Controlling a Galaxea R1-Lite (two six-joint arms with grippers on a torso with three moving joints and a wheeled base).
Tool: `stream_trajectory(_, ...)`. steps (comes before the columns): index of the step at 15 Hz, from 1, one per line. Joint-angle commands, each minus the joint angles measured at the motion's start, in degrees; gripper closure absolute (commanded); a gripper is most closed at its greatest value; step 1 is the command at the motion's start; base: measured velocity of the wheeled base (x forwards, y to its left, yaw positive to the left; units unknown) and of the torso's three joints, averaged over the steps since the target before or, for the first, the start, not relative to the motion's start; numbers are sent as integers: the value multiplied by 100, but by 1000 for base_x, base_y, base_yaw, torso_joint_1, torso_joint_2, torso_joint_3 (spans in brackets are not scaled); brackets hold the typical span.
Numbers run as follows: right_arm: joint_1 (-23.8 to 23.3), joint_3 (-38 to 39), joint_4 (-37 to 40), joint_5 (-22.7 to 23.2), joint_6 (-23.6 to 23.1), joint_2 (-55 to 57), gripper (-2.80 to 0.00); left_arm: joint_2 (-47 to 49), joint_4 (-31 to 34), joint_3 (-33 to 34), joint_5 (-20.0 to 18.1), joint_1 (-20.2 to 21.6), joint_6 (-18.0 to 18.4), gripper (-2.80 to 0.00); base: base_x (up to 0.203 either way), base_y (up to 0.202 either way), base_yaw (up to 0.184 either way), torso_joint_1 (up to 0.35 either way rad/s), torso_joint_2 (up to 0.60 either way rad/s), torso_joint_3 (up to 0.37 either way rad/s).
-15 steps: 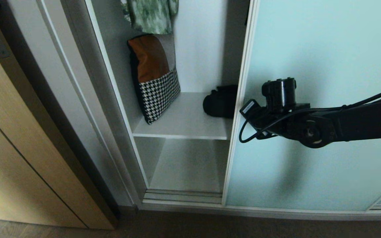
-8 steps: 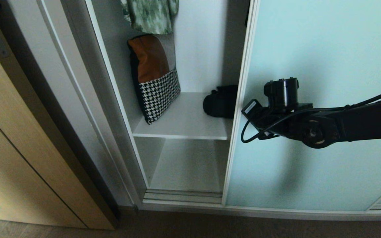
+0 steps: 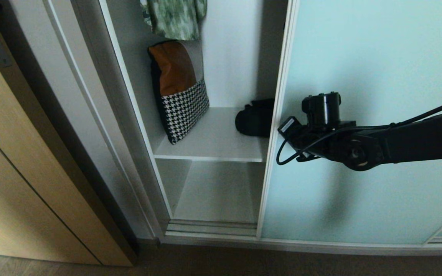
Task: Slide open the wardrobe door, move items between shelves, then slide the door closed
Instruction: Close the door
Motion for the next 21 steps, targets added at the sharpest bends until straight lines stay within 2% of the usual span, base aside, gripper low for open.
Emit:
stream_trajectory(1,57,-116,-21,-13,36,149,0,8,-2,0,1,-3,-4,0,0,0,0,0,0,0)
stream_trajectory(5,354,-364,-3,-10,15,281,0,8,-2,0,1,0,0,0,0,0,0,0,0,0)
stream_trajectory(10,756,-673,77,-10,-232,352,0,8,-2,0,1,-3,-4,0,0,0,0,0,0,0)
stream_trajectory(14,1334,-734,89,12,-362,351,0,8,-2,0,1,-3,2,0,0,0,0,0,0,0)
stream_trajectory(17,1509,-500,81,-17,-485,85,0,8,-2,0,1,-3,-4,0,0,0,0,0,0,0)
stream_trajectory(21,1408,491,71,-17,-484,-1219,0,8,-2,0,10,-3,-4,0,0,0,0,0,0,0)
